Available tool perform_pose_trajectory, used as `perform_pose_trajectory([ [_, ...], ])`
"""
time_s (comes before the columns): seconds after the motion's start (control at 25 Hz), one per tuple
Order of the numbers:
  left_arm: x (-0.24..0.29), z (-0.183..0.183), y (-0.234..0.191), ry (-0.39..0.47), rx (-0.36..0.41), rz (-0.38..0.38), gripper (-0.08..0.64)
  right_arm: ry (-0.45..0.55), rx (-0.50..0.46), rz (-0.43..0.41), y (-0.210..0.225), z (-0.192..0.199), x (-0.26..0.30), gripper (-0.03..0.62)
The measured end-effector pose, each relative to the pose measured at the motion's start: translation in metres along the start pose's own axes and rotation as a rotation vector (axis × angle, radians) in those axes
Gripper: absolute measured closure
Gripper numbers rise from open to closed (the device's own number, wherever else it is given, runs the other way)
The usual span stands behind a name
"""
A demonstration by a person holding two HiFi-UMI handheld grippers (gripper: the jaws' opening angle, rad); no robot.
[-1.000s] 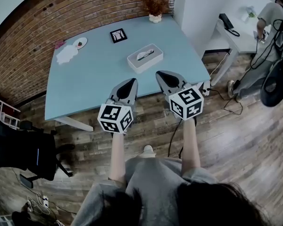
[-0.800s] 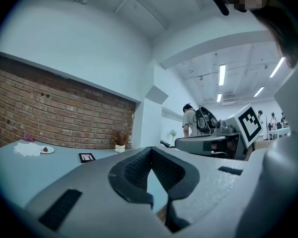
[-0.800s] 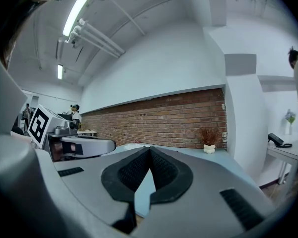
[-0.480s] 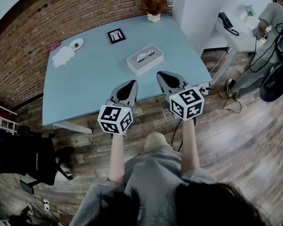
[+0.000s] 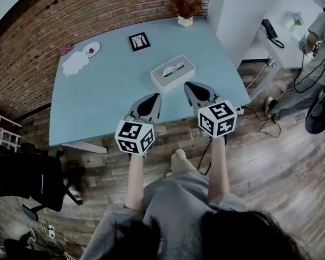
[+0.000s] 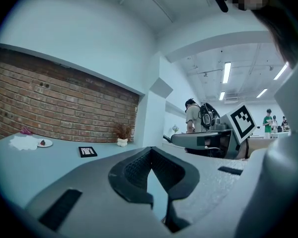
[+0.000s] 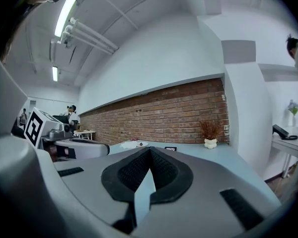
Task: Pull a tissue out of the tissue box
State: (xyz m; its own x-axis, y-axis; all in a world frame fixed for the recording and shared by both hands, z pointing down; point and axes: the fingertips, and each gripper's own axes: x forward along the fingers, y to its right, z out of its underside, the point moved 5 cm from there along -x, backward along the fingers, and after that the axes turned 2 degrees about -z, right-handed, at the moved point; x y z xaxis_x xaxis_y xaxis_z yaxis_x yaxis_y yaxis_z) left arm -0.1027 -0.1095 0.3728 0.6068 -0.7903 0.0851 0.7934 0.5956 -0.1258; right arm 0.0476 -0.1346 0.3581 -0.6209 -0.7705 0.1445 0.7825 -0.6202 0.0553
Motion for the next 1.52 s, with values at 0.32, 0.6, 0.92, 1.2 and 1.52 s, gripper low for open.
perform_pose_trajectory([
  [0.32, 0.049, 0.015, -0.019, -0.033, -0.026, -0.001, 0.557, -0.057, -0.013, -0.027, 0.037, 0.013, 0.036, 0.594],
  [0.6, 0.085, 0.021, -0.043, -0.080, -0.055, -0.034, 0.557, -0.118, -0.002, -0.058, 0.074, 0.018, 0.075, 0.594],
  [0.92, 0.111, 0.038, -0.064, -0.140, -0.138, -0.084, 0.557, -0.233, -0.024, -0.153, 0.087, 0.024, 0.120, 0.594],
  [1.2, 0.126, 0.049, -0.067, -0.157, -0.177, -0.105, 0.557, -0.323, -0.044, -0.182, 0.103, 0.038, 0.143, 0.593],
  [1.52, 0.128, 0.057, -0.092, -0.194, -0.200, -0.108, 0.557, -0.523, -0.253, -0.294, 0.108, 0.057, 0.177, 0.591],
])
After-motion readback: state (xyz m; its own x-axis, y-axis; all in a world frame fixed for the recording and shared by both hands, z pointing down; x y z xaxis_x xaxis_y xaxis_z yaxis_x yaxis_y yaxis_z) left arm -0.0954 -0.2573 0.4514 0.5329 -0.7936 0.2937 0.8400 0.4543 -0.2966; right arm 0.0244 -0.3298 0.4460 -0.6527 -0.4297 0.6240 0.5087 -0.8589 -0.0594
